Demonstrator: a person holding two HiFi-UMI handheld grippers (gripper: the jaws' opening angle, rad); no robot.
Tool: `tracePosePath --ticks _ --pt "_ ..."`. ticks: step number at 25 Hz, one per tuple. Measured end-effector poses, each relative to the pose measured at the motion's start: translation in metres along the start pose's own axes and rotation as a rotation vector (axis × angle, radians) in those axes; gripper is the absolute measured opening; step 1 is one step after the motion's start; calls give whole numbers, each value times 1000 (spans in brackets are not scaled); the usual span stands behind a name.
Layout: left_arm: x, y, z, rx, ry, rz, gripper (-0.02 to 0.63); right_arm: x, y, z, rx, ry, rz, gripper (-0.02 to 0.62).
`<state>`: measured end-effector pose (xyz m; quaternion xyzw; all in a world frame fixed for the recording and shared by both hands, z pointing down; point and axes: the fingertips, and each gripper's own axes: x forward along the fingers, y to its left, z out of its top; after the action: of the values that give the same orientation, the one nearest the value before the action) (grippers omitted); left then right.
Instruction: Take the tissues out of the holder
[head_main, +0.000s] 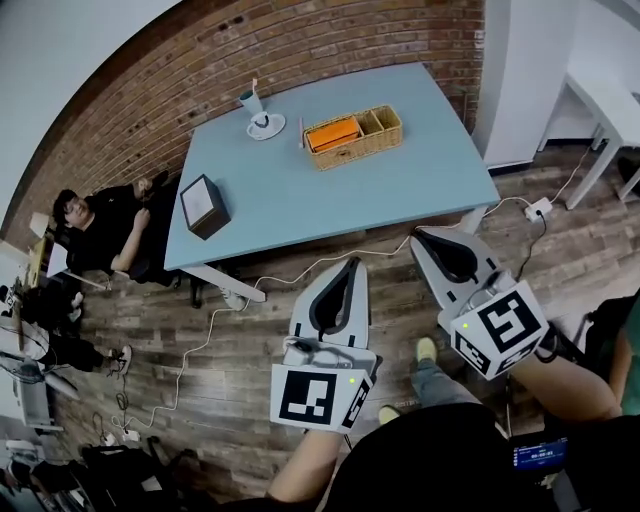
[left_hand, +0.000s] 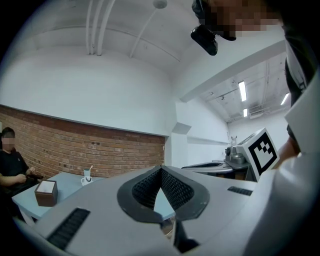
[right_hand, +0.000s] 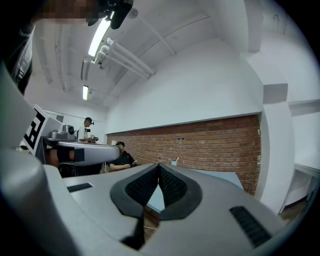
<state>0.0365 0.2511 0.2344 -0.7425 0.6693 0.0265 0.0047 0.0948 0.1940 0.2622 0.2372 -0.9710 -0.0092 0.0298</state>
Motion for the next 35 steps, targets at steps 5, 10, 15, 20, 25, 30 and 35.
tracePosePath --ticks 5,10,15,20,25,30,35 --pt "42 2 -1 11 14 -1 3 17 -38 0 6 3 5 3" --pt "79 2 -8 13 37 2 3 30 -77 -4 16 8 11 3" --pt "112 1 -11 20 56 7 3 45 -106 -4 28 2 29 3" --pt "142 -3 -11 31 65 10 3 53 -134 -7 43 -5 37 3" --pt "161 -10 -17 36 80 8 3 55 -154 -13 55 -5 39 3" --pt "174 -18 -18 51 88 -3 3 54 -168 -15 64 -14 31 3" --pt "183 -20 -14 53 94 -10 3 57 -180 -10 76 -23 20 3"
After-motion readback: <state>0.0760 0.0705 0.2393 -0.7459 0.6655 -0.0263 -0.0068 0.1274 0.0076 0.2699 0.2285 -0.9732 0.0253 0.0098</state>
